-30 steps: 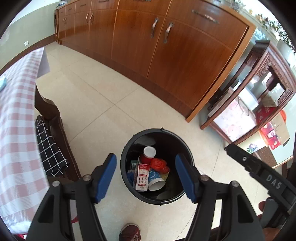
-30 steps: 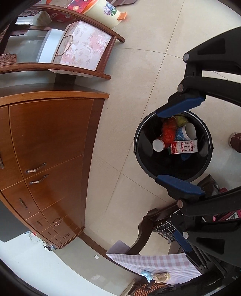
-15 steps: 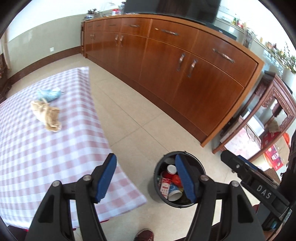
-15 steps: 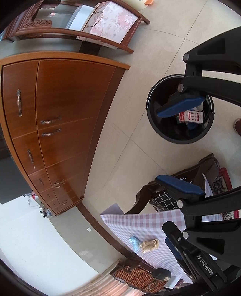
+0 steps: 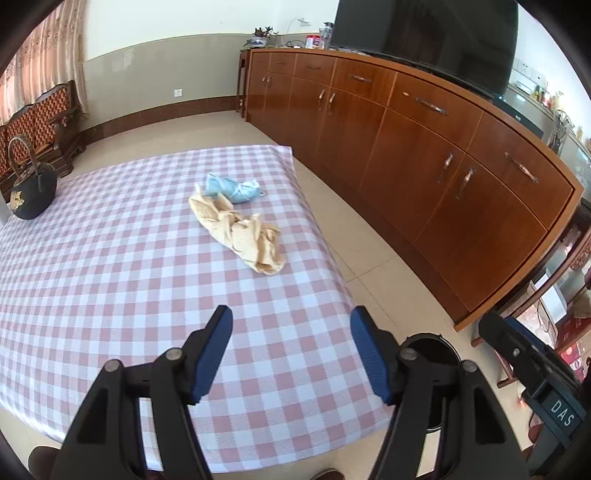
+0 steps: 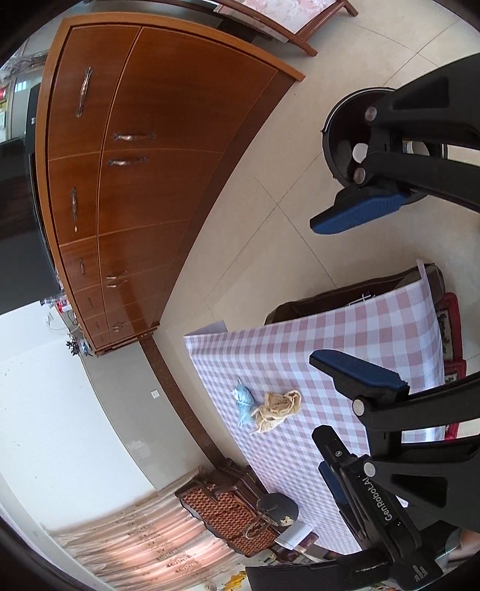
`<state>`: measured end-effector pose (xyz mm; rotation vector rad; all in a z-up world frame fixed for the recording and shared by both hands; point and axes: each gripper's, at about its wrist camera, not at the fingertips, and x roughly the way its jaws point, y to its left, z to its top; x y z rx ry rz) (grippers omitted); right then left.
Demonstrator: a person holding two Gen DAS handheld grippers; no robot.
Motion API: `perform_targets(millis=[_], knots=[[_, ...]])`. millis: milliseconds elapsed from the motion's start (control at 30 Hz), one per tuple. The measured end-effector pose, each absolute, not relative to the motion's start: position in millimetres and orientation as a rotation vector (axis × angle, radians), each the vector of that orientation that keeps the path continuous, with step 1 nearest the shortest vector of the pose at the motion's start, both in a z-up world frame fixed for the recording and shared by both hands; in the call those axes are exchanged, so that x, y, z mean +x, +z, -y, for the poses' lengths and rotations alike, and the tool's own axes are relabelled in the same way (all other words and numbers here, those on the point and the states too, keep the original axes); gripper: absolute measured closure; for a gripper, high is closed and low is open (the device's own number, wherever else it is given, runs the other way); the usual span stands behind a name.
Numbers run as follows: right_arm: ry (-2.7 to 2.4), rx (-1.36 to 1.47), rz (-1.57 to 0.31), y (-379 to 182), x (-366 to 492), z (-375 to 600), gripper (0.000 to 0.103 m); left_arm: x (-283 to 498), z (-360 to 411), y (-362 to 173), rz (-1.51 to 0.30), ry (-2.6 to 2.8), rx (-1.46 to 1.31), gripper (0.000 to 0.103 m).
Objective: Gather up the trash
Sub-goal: 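Move both grippers back over the table toward the beige cloth and mask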
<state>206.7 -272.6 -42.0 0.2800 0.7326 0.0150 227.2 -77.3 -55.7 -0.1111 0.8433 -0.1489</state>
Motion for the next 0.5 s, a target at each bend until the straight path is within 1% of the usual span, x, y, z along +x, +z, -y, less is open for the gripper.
perform_targets(millis=[267,500], knots=[[0.086,0.27,-0.748,-49,234,237,0.036,259,46,-66,-0.845,-0.069,-0.127,0.035],[0.104,0.267,-0.757,-57,259,226,0.036,290,48,-75,-0.868,-0.068,-0.152,0.035]])
